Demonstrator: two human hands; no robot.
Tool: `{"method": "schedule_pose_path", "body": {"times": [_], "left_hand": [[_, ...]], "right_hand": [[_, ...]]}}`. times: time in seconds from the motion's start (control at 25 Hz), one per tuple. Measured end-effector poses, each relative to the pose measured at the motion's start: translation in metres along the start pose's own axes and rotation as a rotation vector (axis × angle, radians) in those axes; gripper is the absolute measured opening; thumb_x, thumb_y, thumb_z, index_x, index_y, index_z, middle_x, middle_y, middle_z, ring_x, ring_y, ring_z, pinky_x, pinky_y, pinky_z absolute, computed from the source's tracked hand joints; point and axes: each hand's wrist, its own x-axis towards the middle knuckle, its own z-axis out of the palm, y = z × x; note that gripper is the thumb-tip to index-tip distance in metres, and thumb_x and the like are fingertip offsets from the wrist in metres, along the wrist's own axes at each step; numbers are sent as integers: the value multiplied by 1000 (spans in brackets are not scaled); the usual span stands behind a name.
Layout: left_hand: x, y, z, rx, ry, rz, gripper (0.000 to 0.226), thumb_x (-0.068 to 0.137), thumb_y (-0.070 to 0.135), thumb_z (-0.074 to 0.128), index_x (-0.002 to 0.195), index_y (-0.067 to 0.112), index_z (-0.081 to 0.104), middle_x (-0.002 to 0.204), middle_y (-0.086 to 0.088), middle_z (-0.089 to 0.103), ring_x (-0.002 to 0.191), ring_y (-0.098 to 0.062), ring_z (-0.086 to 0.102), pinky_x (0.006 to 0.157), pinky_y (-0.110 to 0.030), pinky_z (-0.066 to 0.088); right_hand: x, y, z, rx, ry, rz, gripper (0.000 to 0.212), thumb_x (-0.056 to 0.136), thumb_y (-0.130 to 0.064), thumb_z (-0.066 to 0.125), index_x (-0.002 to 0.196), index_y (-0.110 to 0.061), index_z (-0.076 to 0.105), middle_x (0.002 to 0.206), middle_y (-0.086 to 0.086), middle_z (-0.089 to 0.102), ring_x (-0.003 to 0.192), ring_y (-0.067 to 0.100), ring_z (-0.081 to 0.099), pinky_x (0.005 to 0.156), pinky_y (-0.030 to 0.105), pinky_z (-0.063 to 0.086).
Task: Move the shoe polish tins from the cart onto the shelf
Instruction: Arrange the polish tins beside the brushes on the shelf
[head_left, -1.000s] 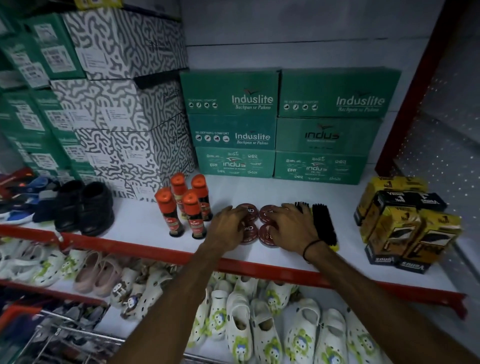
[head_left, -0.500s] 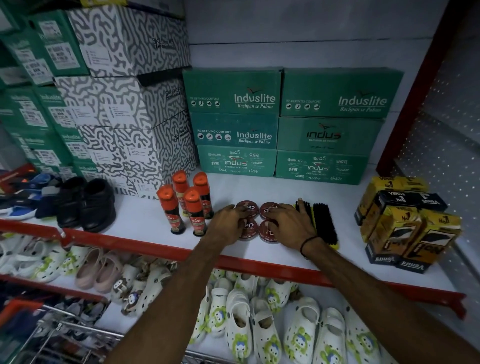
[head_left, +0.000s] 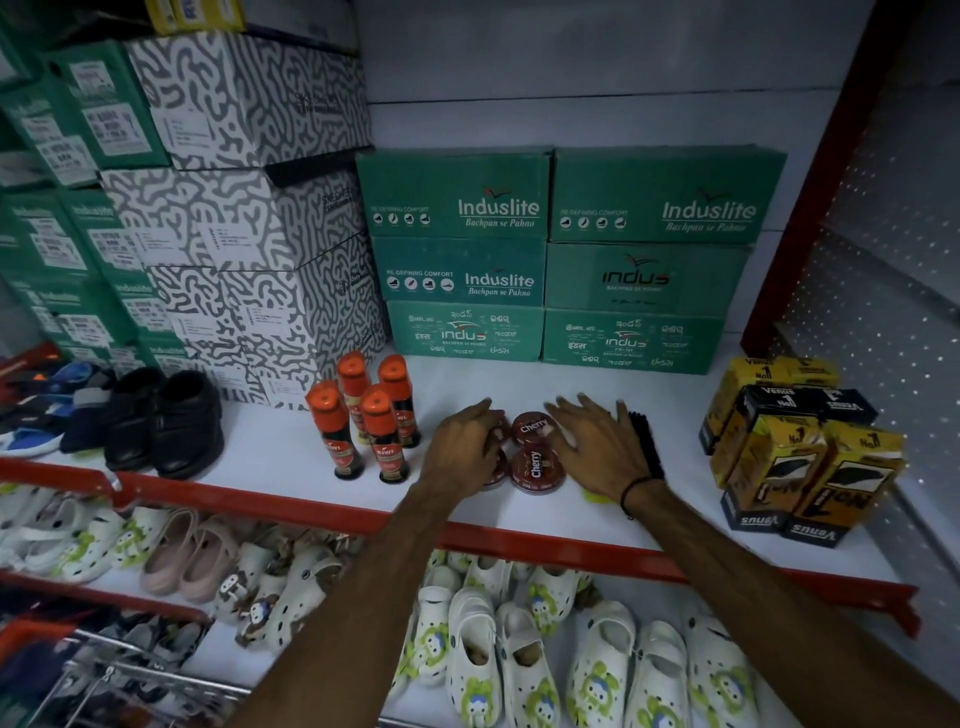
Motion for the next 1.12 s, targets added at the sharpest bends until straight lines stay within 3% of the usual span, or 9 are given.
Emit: {"method": "schedule_pose_path", "body": {"times": [0.24,0.48,0.76,1.12], "left_hand": [[17,59,31,19,-96,159,52,100,28,45,151,18,47,154,-11,54,144,-31,47,123,-55,22],[23,78,59,52,-212,192,52,103,37,38,153,22,44,143,-13,63,137,-40,48,115,-49,25],[26,79,60,62,-250,165,54,105,39,37,156,24,39,151,-13,57,151,-39,35,124,-56,7],[27,79,60,47,-261,160,53,105,38,38,156,24,39,154,-14,53,152,-36,33,125,-55,6]], "right_hand": [[-20,57,-19,-41,-10,138,53,103,-25,43,154,-16,35,165,7,30,153,30,24,123,54,26],[-33,74,-10,6,-75,149,53,103,-20,41,155,-14,32,166,10,25,150,31,31,117,49,38],[-28,75,-8,15,-88,130,54,106,-17,35,158,-10,22,169,9,16,155,22,23,118,46,35],[-28,72,-5,58,-36,139,53,106,-16,36,158,-11,26,169,8,18,153,24,27,120,38,32]]}}
